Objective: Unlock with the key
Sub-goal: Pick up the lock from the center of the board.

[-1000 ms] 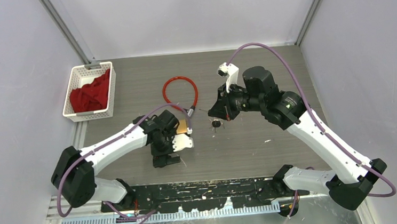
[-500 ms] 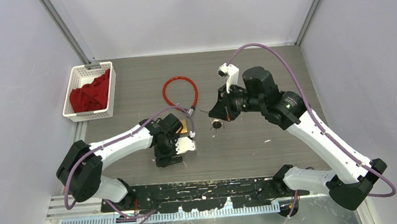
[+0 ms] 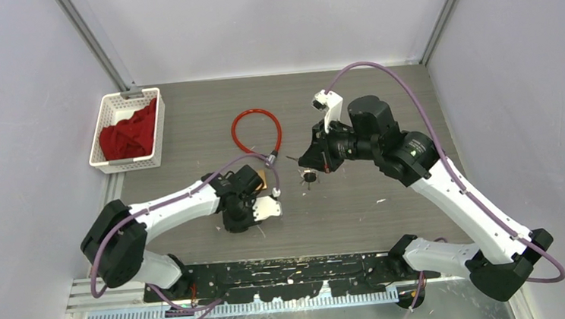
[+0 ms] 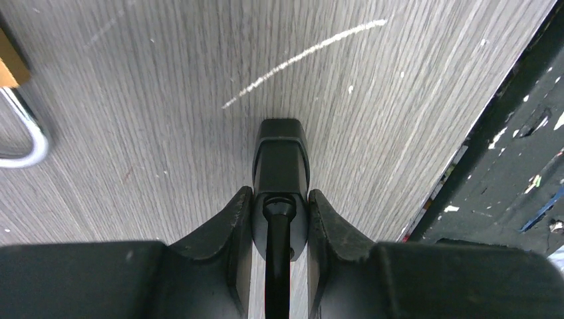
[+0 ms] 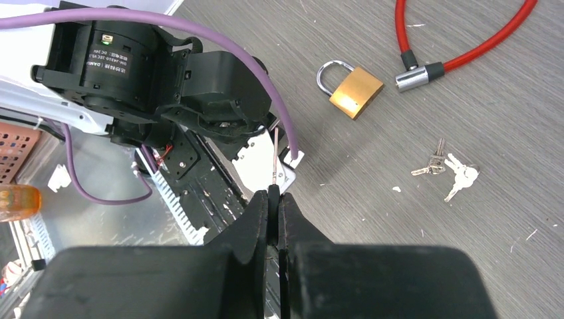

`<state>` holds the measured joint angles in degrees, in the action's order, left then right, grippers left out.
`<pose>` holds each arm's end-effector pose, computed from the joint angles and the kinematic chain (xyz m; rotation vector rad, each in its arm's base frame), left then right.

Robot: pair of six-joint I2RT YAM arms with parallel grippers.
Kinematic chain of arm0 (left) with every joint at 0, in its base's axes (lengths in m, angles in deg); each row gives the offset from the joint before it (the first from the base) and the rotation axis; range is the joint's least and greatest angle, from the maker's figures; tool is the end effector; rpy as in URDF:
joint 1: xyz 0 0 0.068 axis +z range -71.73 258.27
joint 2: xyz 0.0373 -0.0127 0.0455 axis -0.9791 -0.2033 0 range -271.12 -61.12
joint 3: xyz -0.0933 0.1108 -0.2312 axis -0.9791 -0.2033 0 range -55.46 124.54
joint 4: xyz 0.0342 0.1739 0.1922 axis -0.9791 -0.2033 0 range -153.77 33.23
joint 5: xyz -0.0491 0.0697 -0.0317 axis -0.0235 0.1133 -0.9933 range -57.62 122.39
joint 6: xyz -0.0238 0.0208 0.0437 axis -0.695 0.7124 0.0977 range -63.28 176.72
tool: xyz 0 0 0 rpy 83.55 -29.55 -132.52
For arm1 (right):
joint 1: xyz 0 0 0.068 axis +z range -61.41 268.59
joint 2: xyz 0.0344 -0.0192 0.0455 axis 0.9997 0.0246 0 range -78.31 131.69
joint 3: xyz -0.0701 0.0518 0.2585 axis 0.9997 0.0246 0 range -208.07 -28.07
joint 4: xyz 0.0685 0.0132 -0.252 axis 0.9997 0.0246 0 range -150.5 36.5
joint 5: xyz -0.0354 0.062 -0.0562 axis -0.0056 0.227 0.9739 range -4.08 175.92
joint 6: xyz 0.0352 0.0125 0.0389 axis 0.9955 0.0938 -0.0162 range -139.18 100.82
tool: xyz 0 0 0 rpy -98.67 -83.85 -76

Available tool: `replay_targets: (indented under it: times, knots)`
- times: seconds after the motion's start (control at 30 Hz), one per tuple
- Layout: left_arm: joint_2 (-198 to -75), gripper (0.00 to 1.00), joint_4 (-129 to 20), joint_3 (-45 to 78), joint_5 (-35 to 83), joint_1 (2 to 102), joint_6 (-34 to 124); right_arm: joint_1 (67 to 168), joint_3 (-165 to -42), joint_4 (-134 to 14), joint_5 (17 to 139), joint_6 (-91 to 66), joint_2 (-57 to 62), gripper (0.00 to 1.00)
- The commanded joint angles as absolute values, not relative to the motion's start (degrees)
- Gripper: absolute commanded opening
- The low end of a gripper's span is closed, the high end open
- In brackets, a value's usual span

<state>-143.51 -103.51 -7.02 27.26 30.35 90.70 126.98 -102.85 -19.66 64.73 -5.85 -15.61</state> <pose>0.1582 -0.1799 0.1801 1.9657 2.2488 -0.1622 0.1643 0.1467 0.4064 -0.7017 2.0551 0.9206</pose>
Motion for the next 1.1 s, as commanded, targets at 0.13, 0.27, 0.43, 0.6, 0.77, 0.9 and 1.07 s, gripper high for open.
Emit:
replay_targets:
  times: [0.13,0.27,0.43,0.6,0.77,0.9,1.07]
  knots:
    - [-138.43,0.00,-106.14,11.89,-0.02,46.56,87.89,126.62,-107.57,-22.31,66.44,-7.46,-17.11,0.01]
    - [-135.98,0.00,-108.76,23.04,-23.98,62.01,87.10,126.51,-110.15,-23.31,64.06,-7.57,-14.53,0.01]
    - [-134.42,0.00,-92.79,22.70,-42.02,67.75,70.71,126.15,-109.54,-28.64,54.37,-7.73,-11.74,0.01]
    - [-137.31,0.00,-28.36,10.53,-44.53,69.28,21.57,123.45,-109.36,-34.91,44.05,-6.66,-9.03,0.01]
    - [-139.29,0.00,-11.59,11.09,-48.12,68.86,13.74,119.94,-110.11,-43.06,33.44,-1.60,-5.70,0.01]
    - [-137.35,0.00,-2.69,9.84,-49.39,68.67,5.09,115.23,-99.74,-67.57,22.10,14.42,-8.40,0.01]
    - [-132.81,0.00,-5.06,10.65,-50.19,64.90,2.08,114.18,-95.73,-82.08,17.87,25.22,-7.94,0.01]
